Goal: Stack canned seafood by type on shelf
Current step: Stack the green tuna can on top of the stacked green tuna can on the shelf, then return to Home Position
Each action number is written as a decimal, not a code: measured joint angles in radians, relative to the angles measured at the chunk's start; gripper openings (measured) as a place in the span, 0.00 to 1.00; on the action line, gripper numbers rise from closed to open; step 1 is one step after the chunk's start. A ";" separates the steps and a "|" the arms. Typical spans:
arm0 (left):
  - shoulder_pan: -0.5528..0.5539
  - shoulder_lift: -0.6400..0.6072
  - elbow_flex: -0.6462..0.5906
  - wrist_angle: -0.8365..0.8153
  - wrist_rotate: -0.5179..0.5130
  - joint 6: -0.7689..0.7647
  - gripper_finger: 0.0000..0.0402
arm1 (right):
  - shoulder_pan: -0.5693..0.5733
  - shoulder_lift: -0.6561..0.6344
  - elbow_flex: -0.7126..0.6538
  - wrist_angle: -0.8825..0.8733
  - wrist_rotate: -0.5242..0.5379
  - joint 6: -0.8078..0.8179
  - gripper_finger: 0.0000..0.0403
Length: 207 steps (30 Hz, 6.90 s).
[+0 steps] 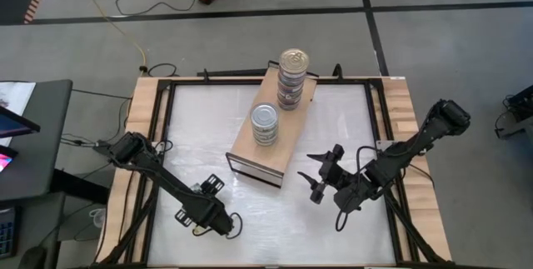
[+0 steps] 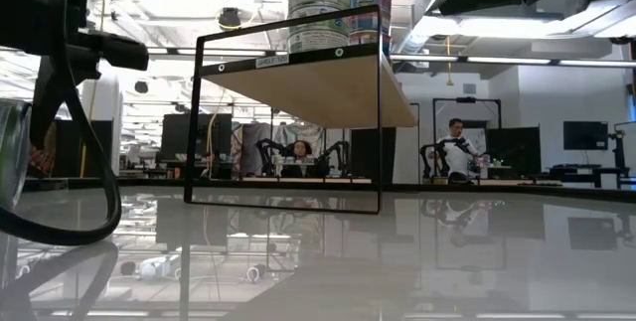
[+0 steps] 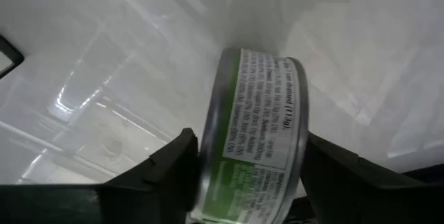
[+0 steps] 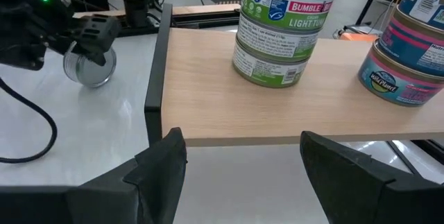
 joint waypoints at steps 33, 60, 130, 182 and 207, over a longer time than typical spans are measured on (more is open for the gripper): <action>0.112 -0.383 0.222 0.325 -0.116 -0.461 0.34 | 0.050 0.000 0.000 0.002 0.019 -0.049 0.76; 0.460 -0.608 0.222 0.804 0.022 -0.560 0.34 | -0.004 0.267 0.304 0.639 0.293 -1.689 0.76; 0.940 -0.443 0.223 0.837 0.522 -0.552 0.46 | -0.482 -0.018 0.354 0.269 -0.591 -0.856 0.76; 0.564 -0.850 -0.020 0.897 0.206 0.054 0.60 | -0.392 -0.528 -0.025 0.331 -0.553 -0.770 0.75; 0.565 -1.250 -0.779 1.411 0.245 -0.019 0.60 | -0.395 -1.114 -0.443 0.320 -0.494 -0.646 0.75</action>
